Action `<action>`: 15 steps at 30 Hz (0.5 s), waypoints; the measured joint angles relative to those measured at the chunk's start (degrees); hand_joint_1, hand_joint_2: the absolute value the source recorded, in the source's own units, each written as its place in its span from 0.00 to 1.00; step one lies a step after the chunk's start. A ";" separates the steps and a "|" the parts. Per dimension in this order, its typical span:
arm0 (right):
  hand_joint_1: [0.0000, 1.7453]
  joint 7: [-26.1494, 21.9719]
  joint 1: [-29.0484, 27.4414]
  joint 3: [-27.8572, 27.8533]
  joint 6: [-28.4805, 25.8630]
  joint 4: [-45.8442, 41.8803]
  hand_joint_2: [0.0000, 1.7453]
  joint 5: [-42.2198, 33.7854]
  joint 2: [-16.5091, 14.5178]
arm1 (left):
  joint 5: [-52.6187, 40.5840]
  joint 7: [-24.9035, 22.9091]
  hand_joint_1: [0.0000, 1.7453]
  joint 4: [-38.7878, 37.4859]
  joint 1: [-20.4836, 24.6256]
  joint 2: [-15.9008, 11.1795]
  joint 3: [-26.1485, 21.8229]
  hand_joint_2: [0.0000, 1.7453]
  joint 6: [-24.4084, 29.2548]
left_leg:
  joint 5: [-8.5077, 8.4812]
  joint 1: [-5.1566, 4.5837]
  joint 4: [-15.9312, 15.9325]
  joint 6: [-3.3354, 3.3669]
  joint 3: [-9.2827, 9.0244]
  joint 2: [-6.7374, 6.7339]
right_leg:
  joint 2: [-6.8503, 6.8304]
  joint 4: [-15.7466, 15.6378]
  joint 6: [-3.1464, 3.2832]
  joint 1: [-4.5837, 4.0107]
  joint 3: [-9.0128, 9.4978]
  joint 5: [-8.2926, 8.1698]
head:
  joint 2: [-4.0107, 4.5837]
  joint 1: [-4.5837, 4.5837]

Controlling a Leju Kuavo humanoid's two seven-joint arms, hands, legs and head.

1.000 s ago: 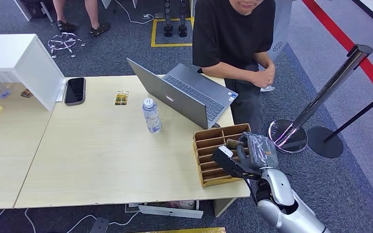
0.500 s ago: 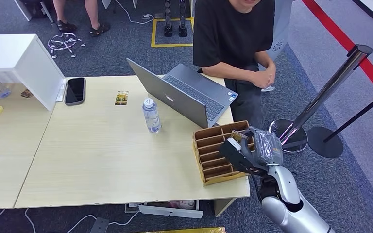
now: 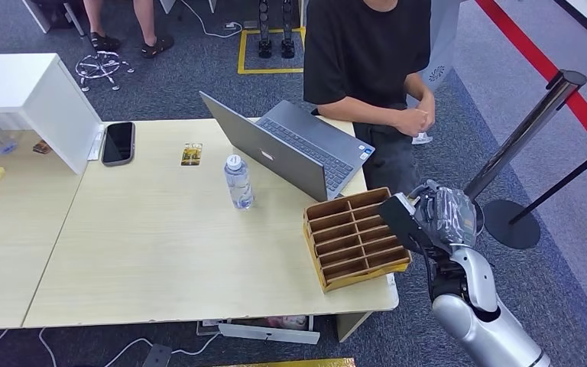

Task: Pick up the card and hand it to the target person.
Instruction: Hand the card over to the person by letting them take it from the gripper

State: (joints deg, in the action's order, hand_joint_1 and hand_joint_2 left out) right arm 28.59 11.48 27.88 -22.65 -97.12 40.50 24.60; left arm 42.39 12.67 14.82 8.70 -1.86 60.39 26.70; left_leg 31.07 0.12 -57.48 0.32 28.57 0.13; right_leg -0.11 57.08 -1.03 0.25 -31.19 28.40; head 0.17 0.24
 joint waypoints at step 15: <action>0.98 -6.30 4.43 -3.83 -8.33 1.67 1.00 -21.62 0.70 | -1.82 -1.33 0.00 0.02 0.58 0.40 0.04 0.00 -0.54 | 0.00 0.00 0.00 0.00 0.02 0.01 | -0.01 0.00 -0.01 0.00 0.00 -0.01 | 0.00 -0.01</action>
State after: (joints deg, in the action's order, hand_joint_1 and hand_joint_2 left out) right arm 22.29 15.92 24.06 -30.98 -95.45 18.88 25.30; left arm 40.57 11.34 14.84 9.28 -1.46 60.43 26.16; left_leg 31.06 0.13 -57.49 0.33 28.59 0.13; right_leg -0.12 57.08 -1.04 0.25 -31.19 28.39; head 0.17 0.22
